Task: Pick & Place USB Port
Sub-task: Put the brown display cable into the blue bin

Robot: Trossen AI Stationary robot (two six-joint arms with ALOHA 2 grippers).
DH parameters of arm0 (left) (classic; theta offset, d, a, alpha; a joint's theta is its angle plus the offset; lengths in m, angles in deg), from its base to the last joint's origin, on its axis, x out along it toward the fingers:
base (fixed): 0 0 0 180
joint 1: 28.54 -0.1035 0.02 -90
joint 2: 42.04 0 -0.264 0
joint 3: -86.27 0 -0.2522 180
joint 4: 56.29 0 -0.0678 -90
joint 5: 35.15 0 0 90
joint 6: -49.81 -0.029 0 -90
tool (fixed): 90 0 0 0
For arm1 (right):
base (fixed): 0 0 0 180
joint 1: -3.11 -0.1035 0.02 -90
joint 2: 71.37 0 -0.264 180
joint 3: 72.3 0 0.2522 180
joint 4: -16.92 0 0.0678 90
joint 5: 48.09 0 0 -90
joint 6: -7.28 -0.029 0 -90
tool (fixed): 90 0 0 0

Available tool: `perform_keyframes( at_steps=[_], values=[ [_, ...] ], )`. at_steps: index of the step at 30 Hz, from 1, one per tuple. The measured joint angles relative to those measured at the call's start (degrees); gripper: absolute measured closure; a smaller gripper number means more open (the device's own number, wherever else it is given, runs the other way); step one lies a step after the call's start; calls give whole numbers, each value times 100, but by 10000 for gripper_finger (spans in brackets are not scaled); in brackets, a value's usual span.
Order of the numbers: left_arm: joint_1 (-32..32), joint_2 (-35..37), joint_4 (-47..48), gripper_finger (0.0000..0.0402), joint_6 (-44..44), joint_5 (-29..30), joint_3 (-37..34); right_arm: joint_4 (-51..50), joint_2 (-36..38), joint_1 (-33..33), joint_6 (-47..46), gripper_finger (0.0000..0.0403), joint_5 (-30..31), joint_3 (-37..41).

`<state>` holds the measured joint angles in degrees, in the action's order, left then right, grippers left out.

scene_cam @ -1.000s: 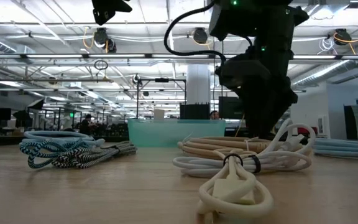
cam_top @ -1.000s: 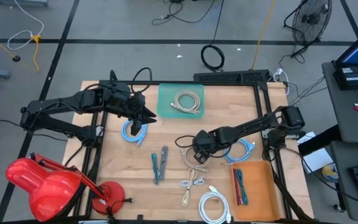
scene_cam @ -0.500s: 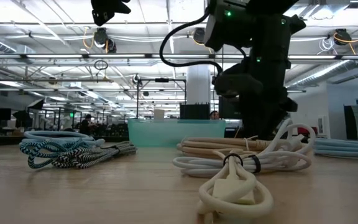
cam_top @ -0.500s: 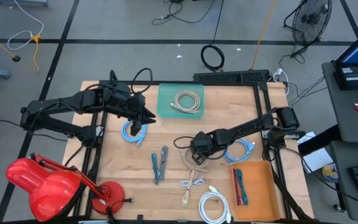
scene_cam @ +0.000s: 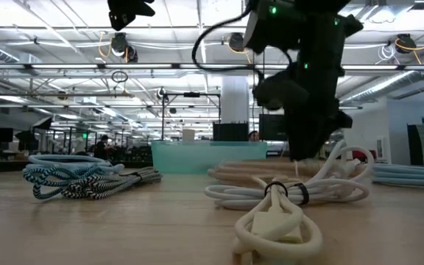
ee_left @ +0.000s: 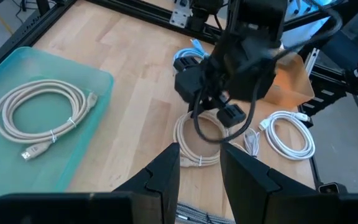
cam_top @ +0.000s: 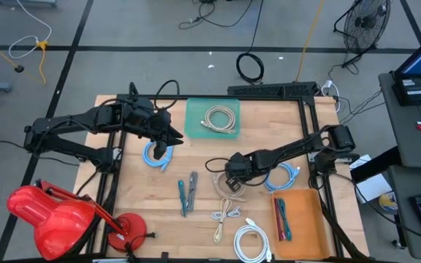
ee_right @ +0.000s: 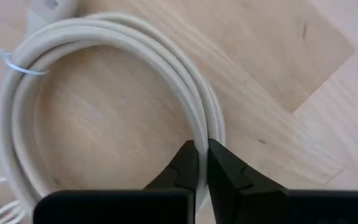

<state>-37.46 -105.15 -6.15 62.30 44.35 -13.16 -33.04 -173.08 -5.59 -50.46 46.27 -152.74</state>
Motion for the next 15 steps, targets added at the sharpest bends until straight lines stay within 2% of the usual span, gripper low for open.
perform_keyframes(
  at_steps=[9, 15],
  values=[
    [2, 0, -8, 284, -16, 78, 0, 16, 952, 1, -327, 395, 12, -11],
    [4, 1, -8, 284, 160, 543, 0, 138, 1628, 12, -374, 395, 9, -13]
  ],
)
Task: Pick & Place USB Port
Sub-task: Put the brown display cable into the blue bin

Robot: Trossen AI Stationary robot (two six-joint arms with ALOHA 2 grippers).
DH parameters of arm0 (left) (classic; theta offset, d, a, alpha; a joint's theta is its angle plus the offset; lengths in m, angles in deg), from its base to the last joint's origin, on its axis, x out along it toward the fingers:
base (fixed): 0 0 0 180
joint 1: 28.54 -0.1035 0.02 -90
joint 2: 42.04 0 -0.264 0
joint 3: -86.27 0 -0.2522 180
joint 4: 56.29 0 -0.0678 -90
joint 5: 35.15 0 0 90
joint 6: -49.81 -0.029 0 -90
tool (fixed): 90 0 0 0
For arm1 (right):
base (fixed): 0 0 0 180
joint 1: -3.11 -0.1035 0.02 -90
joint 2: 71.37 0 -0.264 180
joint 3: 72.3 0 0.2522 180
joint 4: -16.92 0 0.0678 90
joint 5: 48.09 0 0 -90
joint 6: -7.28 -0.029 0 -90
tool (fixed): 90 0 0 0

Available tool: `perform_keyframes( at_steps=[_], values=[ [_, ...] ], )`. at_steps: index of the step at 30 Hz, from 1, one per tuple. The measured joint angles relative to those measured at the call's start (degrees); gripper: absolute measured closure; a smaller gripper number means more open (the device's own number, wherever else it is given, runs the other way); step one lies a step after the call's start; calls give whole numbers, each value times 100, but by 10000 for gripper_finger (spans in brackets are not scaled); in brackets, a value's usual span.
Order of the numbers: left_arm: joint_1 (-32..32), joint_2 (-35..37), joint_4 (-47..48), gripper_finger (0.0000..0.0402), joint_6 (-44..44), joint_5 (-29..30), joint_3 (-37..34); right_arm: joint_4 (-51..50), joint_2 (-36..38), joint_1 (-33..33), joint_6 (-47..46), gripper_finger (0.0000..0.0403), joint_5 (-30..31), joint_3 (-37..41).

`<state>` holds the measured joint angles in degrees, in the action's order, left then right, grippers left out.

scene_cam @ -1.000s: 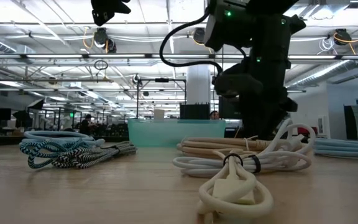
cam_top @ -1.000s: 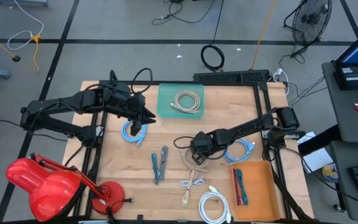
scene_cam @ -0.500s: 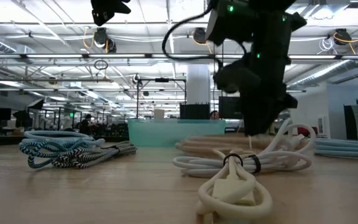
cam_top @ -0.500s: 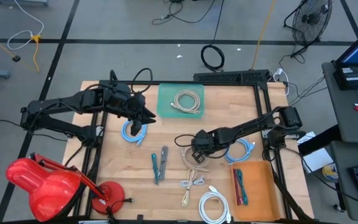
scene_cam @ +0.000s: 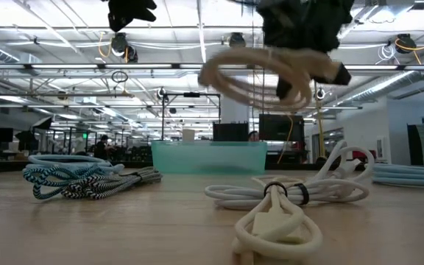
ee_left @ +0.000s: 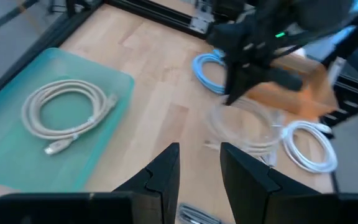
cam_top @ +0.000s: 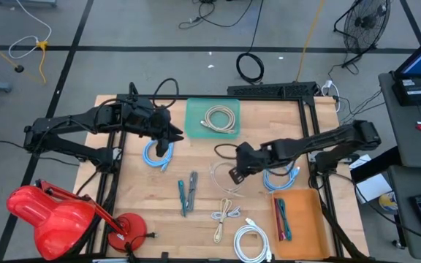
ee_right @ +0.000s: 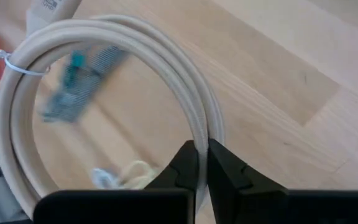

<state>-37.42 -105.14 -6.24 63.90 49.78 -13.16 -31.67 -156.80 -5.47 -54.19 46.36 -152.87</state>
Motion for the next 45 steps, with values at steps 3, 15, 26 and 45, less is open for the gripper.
perform_keyframes(
  at_steps=[3, 15, 26, 45],
  values=[
    [-17, -1, 0, 284, 74, 200, 0, 216, 348, 2, -4, 395, 2, 0],
    [-328, -1, 6, 284, 567, 56, 0, 2716, 1156, 275, 318, 395, 623, -2],
    [-352, -1, 2, 284, 730, -52, 0, 4262, 976, 1647, 1090, 395, 861, -9],
    [-330, 0, 48, 284, 721, -255, 0, 3346, 273, 3858, 2501, 395, 1229, -1552]
  ],
)
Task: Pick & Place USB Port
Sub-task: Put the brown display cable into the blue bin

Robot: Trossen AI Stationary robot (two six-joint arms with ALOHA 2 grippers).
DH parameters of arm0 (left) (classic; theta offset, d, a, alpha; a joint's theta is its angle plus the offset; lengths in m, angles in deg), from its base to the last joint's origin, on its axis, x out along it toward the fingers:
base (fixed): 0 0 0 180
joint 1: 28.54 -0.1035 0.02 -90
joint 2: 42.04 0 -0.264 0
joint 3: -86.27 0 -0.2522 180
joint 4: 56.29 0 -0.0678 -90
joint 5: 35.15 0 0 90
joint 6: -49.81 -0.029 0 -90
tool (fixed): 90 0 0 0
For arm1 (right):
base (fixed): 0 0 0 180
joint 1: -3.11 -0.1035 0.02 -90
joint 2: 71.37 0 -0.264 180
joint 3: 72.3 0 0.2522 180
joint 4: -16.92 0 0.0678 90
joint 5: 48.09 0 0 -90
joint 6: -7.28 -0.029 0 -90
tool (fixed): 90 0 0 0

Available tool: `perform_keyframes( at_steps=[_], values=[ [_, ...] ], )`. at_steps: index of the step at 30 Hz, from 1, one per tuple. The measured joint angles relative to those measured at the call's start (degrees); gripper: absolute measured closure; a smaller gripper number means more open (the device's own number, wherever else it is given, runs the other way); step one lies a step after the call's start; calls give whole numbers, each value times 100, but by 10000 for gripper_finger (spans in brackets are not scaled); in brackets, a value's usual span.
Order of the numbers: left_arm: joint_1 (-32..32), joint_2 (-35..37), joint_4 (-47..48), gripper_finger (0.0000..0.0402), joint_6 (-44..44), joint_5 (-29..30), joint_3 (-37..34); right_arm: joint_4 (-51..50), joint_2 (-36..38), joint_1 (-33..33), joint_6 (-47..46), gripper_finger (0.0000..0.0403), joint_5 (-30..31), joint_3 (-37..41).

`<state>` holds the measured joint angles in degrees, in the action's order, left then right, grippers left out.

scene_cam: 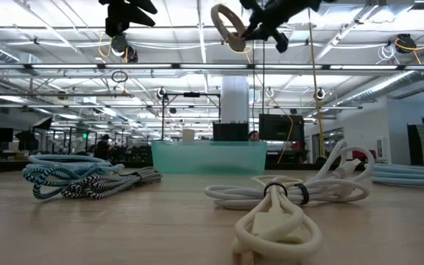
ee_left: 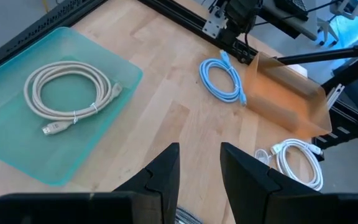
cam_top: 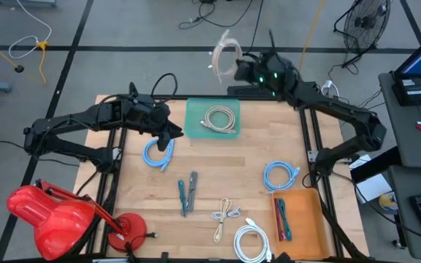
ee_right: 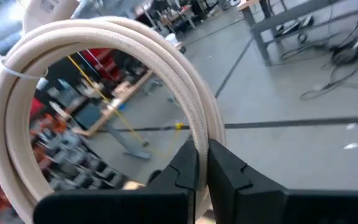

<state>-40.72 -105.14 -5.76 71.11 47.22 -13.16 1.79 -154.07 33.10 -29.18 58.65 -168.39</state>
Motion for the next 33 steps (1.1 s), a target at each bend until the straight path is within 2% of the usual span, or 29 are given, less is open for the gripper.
perform_keyframes(
  at_steps=[2, 7, 11, 17, 23, 25, 29, 31, 33],
  values=[
    [0, 0, 1, 284, -12, -1, 0, -490, -329, 50, 330, 395, -18, -762],
    [0, -2, 130, 284, -14, -3, 0, -2687, -1238, 37, 1125, 396, -9, -2861],
    [-4, 1, 529, 284, -73, 8, 0, -4218, -1855, -94, 1616, 396, 4, -3911],
    [-175, 1, 856, 284, -111, 58, 0, -5650, -2217, -421, 2059, 396, -44, -4102],
    [-650, 1, 587, 284, -339, 818, 0, -6505, -2413, -966, 2060, 396, -14, -4102],
    [-753, -5, 307, 284, -918, 1146, 0, -6608, -2426, -1172, 2020, 396, -24, -4102],
    [-586, -206, 26, 284, -2988, 2250, 0, -6628, -2483, -1523, 1902, 396, 124, -4105],
    [-539, -403, -13, 284, -3372, 2510, 49, -6809, -2514, -1623, 1828, 396, 290, -4100],
    [-509, -621, -91, 284, -3448, 2512, 145, -7002, -2524, -1684, 1755, 396, 389, -4092]
  ],
)
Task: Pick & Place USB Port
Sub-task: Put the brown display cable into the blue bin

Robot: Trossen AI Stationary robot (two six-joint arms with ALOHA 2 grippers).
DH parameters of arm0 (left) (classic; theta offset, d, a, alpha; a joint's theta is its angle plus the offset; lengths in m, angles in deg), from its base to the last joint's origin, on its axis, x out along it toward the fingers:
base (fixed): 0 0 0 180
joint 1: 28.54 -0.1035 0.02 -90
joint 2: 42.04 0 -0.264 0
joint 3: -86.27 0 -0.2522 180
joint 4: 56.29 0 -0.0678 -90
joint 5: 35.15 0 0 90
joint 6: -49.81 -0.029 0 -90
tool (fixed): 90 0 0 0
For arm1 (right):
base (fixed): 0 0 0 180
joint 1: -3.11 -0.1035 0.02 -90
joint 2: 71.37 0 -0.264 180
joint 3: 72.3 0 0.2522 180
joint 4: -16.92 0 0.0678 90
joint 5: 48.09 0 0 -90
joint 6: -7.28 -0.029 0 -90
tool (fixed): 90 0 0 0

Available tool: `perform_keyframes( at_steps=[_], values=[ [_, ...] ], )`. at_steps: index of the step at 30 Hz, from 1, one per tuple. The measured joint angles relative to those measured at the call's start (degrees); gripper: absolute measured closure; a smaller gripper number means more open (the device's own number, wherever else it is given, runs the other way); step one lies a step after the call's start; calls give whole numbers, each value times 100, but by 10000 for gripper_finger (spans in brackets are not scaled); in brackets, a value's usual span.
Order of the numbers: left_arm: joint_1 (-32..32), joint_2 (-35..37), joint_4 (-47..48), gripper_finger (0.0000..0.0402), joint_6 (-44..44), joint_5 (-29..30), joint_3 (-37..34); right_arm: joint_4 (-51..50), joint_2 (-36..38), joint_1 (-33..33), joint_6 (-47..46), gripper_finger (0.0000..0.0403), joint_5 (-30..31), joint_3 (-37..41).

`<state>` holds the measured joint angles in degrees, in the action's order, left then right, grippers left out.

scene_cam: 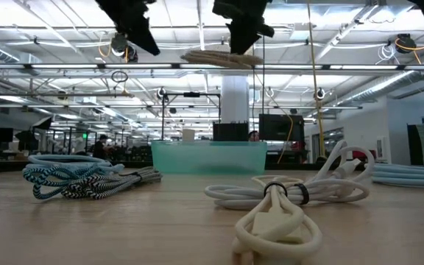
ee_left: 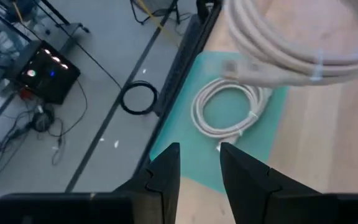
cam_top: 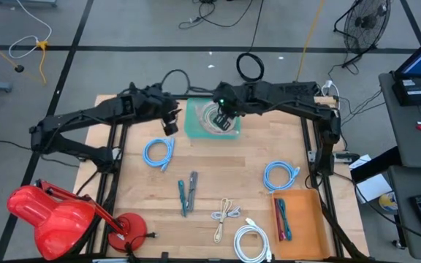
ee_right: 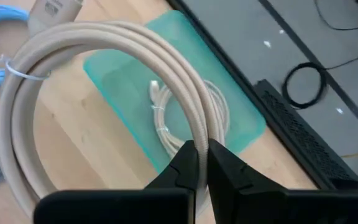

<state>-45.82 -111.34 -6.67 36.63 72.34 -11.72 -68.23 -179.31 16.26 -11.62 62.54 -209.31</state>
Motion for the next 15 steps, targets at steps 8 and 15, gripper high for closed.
perform_keyframes(
  at_steps=[8, 15],
  values=[
    [98, -608, -747, 284, 710, -588, 525, -294, 15, -157, -99, 396, 646, 42],
    [-1046, -761, -775, 284, 3863, -3098, 482, -583, 20, -232, -134, 397, 1141, 42]
  ],
)
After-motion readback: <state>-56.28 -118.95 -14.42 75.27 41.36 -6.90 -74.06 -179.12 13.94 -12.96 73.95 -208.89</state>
